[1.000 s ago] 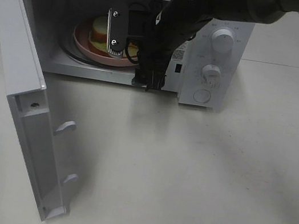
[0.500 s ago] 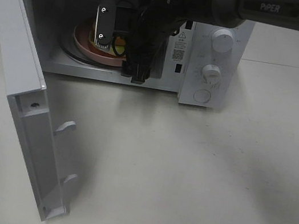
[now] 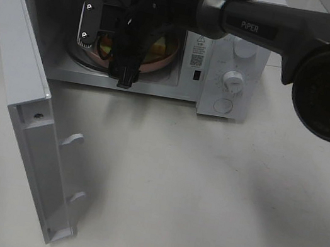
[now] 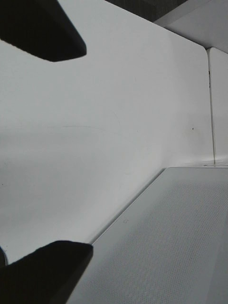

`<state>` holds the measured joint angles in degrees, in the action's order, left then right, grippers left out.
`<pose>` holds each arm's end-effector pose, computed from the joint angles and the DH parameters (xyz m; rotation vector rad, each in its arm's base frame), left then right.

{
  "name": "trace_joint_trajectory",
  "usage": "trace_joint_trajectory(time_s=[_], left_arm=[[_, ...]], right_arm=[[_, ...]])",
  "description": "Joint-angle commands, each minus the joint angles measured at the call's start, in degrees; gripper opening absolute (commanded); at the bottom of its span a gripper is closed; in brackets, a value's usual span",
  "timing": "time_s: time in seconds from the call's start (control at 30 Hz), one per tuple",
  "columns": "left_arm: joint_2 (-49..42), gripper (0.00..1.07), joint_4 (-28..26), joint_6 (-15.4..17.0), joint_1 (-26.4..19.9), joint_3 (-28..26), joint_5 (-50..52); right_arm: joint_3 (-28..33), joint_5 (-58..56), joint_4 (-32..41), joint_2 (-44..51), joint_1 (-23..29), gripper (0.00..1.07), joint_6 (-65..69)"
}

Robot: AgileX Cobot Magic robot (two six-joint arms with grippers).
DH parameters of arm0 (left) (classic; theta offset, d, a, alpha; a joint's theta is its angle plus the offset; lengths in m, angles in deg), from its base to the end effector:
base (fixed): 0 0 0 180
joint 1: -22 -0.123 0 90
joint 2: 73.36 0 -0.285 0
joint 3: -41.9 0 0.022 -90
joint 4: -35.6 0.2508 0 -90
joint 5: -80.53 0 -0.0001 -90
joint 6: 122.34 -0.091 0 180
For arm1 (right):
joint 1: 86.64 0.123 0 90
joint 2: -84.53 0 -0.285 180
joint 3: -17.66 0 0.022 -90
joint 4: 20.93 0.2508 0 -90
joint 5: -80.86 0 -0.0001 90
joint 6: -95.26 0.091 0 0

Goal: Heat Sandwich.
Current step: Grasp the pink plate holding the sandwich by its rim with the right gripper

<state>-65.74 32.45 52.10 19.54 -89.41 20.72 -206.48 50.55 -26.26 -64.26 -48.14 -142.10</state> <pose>-0.0042 -0.0045 0.2782 0.0568 2.0247 0.0229 0.4381 0.3430 0.1644 -1.8046 1.5318 -0.2544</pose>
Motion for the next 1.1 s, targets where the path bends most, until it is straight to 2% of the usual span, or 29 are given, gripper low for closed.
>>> trace_joint_trajectory(time_s=[0.03, 0.4, 0.73, 1.1], left_arm=[[-1.5, 0.97, -0.1, 0.1, -0.2, 0.2, 0.5], [-1.5, 0.97, -0.1, 0.1, -0.2, 0.2, 0.5], [-1.5, 0.97, -0.1, 0.1, -0.2, 0.2, 0.5], [-1.5, 0.97, -0.1, 0.1, -0.2, 0.2, 0.5]], right_arm=[[-1.4, -1.2, -0.1, -1.4, 0.1, 0.81, 0.9], [-1.4, -1.8, 3.5, -2.3, -0.4, 0.77, 0.7], [-1.3, -9.2, 4.4, -2.3, -0.9, 0.76, 1.7], [1.1, -8.9, 2.5, 0.2, -1.3, 0.76, 2.0]])
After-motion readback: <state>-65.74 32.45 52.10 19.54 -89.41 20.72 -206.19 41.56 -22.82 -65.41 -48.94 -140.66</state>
